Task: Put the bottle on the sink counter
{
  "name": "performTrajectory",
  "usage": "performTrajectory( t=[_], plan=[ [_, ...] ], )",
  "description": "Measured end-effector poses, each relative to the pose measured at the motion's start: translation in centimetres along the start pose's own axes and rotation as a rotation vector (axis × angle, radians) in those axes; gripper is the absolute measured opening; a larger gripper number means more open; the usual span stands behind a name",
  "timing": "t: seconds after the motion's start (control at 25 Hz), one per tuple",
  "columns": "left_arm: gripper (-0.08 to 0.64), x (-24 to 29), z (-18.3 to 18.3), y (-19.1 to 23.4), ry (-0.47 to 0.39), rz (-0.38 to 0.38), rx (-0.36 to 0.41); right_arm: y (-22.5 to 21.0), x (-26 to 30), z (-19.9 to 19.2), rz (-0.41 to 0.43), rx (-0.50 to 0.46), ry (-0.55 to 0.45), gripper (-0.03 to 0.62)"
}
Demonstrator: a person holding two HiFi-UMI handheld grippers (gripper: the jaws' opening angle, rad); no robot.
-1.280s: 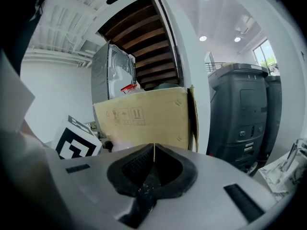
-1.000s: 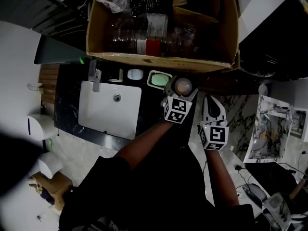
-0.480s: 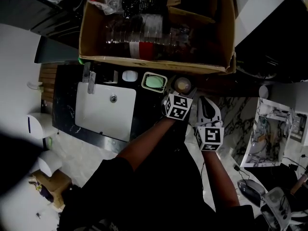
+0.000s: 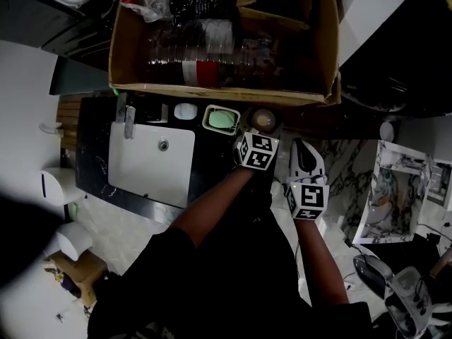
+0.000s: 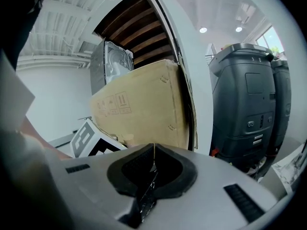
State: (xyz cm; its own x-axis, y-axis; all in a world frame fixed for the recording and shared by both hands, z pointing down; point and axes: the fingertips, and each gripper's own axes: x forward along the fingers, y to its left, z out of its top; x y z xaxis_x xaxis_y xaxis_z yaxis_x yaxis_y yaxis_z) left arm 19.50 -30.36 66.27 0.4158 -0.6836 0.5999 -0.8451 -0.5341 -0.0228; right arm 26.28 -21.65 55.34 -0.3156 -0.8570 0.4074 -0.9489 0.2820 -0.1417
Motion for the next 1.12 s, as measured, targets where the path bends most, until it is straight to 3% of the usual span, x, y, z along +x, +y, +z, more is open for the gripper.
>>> performTrajectory(
  t=[0.2, 0.36, 0.48, 1.12],
  plan=[
    [0.42, 0.3, -0.4, -0.2, 0.015, -0.007, 0.022, 0.2, -0.1, 1.3, 0.008, -0.023, -0.066, 0.04],
    [0.42, 0.7, -1.2, -0.7, 0.045, -0.036, -0.009, 0.2, -0.2, 1.4, 0.0, -0.017, -0.075, 0.038],
    [0.42, 0.8, -1.6, -0.9, 0.054, -0.04, 0.01, 0.4, -0.4, 1.2, -0.001, -0.016, -0.072, 0.038],
    [0.422, 1.3, -1.8, -0.2, 0.08, 0.019, -0.004, 1.0, -0.9, -0.1, 0.006, 0.013, -0.045, 0.038]
  ],
)
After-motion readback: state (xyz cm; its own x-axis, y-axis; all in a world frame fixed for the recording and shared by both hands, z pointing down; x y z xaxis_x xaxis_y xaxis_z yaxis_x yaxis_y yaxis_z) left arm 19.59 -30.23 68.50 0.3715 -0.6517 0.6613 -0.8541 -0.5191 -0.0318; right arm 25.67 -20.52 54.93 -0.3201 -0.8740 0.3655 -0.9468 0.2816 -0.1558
